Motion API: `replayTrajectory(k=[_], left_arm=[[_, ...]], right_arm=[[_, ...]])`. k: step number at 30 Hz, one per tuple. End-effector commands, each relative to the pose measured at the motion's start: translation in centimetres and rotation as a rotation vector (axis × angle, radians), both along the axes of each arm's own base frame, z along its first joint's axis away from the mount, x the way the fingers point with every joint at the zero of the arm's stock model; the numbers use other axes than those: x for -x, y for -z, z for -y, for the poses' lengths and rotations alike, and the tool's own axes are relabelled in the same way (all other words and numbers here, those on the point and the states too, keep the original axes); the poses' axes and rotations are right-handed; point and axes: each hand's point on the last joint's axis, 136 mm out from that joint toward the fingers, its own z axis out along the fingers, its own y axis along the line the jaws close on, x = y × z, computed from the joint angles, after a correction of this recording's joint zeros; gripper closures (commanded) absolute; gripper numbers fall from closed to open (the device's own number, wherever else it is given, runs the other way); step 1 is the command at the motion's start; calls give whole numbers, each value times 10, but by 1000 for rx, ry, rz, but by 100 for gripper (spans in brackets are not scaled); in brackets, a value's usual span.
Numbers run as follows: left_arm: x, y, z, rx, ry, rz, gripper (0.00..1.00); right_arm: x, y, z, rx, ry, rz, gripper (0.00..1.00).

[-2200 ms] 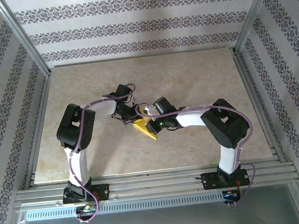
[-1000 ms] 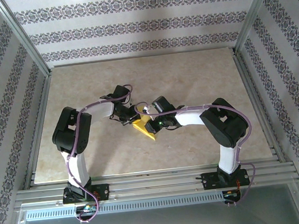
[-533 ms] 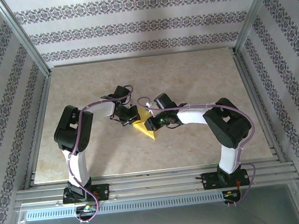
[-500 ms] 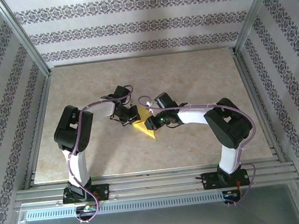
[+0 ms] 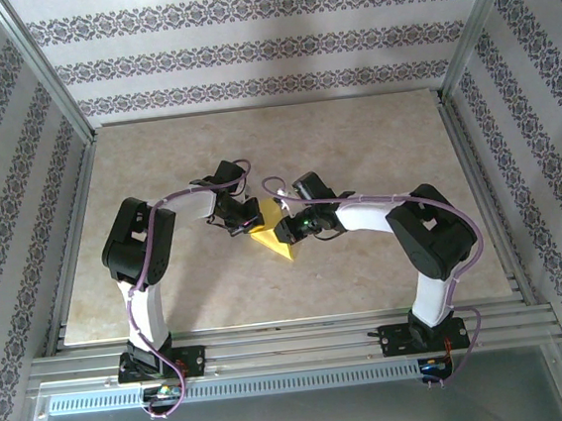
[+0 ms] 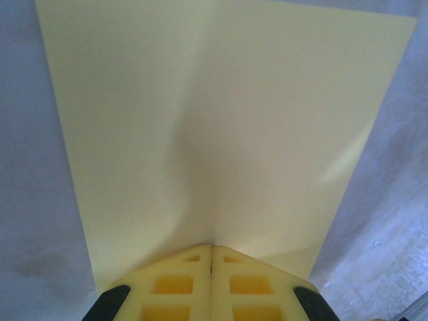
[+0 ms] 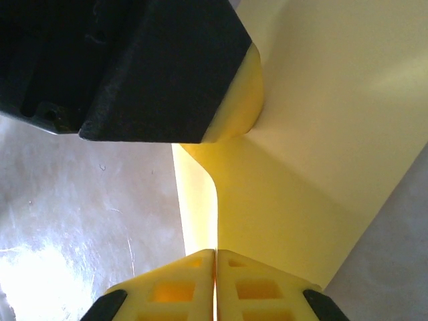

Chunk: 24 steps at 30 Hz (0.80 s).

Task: Fold a paper plane with a square sheet of paper (pick it up from the middle)
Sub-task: Third fold the triangle at the center of the table.

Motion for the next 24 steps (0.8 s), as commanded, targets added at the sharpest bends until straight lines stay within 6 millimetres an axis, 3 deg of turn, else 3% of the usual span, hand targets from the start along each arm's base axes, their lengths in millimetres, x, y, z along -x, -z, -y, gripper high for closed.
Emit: replayTrajectory(k=[1,24], left_arm=[[5,16,-9,-57,9,-38,93],[9,15,-8,-51,42,-43,94]], right_arm=[[-1,7,-3,22,-11,-13,89],[-7,18,-2,79,-21,-8,89]])
